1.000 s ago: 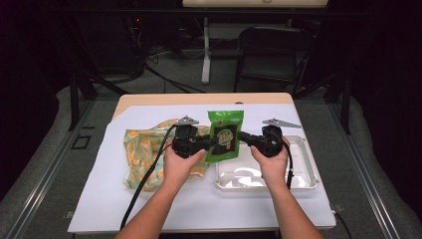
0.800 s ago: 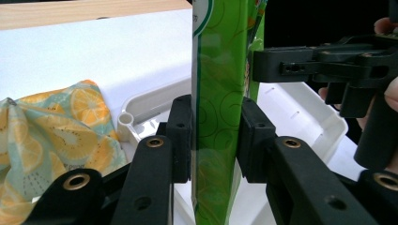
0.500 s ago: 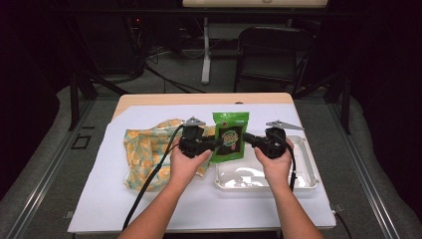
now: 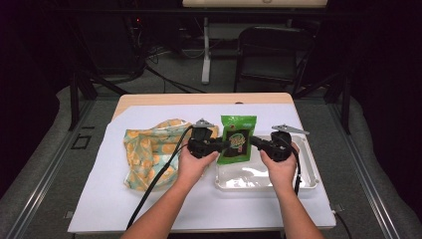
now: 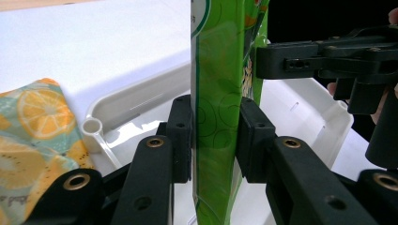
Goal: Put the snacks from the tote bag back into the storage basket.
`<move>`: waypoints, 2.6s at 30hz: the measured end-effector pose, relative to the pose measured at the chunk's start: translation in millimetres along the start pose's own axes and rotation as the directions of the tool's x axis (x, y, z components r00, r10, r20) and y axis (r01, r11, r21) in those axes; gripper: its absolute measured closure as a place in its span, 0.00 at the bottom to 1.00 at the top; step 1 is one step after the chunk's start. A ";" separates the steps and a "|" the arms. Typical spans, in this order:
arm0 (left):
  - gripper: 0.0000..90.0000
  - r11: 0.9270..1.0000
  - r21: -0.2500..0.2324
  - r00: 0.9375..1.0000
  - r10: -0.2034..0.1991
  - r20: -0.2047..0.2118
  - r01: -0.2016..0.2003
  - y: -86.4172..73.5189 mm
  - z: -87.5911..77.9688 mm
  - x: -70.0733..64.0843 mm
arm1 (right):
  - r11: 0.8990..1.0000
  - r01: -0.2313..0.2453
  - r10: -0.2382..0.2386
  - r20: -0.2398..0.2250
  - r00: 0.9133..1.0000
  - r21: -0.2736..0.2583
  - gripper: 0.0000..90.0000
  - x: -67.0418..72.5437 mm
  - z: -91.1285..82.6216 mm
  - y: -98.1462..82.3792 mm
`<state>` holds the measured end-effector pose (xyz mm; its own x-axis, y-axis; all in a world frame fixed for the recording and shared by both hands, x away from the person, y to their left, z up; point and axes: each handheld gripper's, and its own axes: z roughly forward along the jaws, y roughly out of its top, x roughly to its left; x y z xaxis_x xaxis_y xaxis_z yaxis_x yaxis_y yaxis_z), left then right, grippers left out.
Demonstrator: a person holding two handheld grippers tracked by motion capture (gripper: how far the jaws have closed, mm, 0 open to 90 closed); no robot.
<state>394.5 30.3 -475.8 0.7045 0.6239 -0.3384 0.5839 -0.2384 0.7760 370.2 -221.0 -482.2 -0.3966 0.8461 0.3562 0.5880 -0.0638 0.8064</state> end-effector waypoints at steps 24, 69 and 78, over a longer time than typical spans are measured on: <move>0.77 0.997 0.072 0.997 0.012 -0.074 -0.007 -10.7 28.8 7.6 | 1.000 0.005 -0.006 0.064 0.998 0.017 0.99 -17.6 17.8 -15.9; 0.60 0.996 0.081 0.994 -0.036 -0.103 0.045 -14.7 37.5 16.1 | 1.000 0.012 -0.014 0.086 0.996 0.019 1.00 -15.3 29.2 -18.3; 0.56 0.994 0.096 0.992 -0.036 -0.124 0.049 -14.6 36.6 19.8 | 1.000 0.001 -0.003 0.096 0.995 0.017 1.00 -16.0 32.5 -18.6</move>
<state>414.7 19.0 -513.3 0.6272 0.7196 -0.2979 0.6533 -0.2779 0.7042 388.5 -216.2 -518.2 -0.3289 0.8930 0.3071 0.5996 -0.0538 0.7985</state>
